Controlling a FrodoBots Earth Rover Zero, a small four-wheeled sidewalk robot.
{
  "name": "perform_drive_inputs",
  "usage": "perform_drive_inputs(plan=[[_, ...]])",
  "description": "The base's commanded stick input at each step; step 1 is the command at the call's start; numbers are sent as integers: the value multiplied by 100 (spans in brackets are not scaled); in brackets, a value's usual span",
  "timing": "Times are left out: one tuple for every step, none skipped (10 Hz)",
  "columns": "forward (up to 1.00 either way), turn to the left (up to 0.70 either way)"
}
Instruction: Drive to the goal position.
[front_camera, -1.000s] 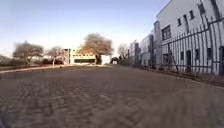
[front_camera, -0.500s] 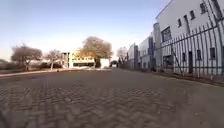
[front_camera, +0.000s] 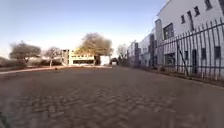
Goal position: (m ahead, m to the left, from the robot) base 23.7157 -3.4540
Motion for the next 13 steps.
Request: perform_drive_inputs(plan=[[100,0],[100,0],[100,0],[100,0],[100,0],[100,0],[100,0],[100,0],[100,0],[100,0],[100,0],[100,0],[100,0]])
